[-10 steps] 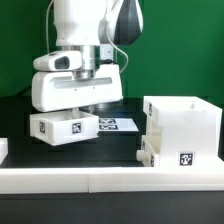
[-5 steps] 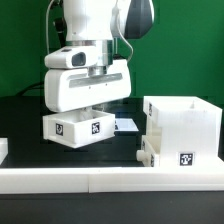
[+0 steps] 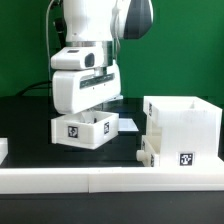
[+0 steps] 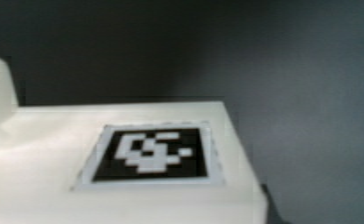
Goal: Assemble drawer
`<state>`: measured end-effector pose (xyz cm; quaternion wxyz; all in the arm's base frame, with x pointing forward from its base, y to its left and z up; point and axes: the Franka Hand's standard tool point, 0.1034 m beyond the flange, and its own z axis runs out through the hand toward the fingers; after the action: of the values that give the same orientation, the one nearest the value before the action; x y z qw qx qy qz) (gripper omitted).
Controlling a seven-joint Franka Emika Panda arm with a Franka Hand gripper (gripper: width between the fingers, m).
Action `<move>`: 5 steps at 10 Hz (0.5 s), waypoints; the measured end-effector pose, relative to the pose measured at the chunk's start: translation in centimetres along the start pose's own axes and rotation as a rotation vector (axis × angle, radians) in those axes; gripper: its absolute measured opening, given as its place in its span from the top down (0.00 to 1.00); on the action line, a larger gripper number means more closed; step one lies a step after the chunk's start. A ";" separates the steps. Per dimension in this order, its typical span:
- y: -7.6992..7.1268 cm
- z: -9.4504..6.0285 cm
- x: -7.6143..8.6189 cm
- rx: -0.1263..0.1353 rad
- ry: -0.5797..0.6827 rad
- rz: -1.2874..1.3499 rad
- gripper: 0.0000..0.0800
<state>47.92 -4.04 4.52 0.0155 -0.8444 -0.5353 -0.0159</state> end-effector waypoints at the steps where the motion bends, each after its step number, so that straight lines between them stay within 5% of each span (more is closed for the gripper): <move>1: 0.5 -0.3 0.3 0.012 -0.016 -0.075 0.95; 5: 0.9 -0.4 0.2 0.023 -0.036 -0.307 0.95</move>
Offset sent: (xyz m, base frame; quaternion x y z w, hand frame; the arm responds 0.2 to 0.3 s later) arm 0.0000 0.0000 0.0000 0.0000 0.0000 -0.1938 0.9810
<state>48.77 -4.28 4.91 0.0130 -0.7526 -0.6583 0.0034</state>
